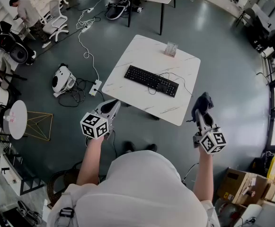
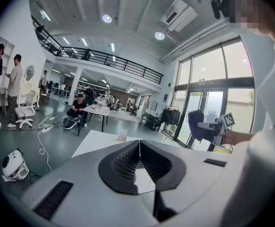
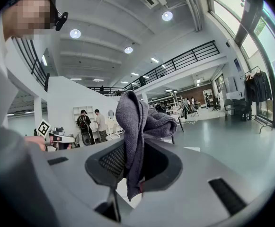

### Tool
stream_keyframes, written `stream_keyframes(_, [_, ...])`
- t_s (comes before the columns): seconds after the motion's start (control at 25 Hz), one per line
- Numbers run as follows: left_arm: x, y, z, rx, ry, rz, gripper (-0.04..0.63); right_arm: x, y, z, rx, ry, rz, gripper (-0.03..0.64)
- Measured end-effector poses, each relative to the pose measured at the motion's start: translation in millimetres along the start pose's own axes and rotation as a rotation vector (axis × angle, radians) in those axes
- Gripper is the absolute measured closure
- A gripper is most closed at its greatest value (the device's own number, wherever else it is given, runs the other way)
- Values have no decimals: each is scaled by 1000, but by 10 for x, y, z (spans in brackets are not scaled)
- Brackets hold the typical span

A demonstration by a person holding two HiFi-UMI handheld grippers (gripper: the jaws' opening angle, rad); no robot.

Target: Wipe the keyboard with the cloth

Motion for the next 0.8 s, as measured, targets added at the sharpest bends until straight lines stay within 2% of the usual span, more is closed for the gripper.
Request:
stream_keyframes(0.44, [-70,20,28,7,-4,-7,580,-71,20,8,1,1,-10,526])
stream_keyframes(0.8, [-105,-18,91,22,-20,2,580,-52,4,36,-47,-16,-15,526])
Point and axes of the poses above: the fingertips, and each gripper's own axes: x backward along the fingers, z to its left, y out of its top, the point moved 7 cm from there along x, backward along the fingers, and after that the axes turned 9 degrees about -z, right-handed, at the moved point
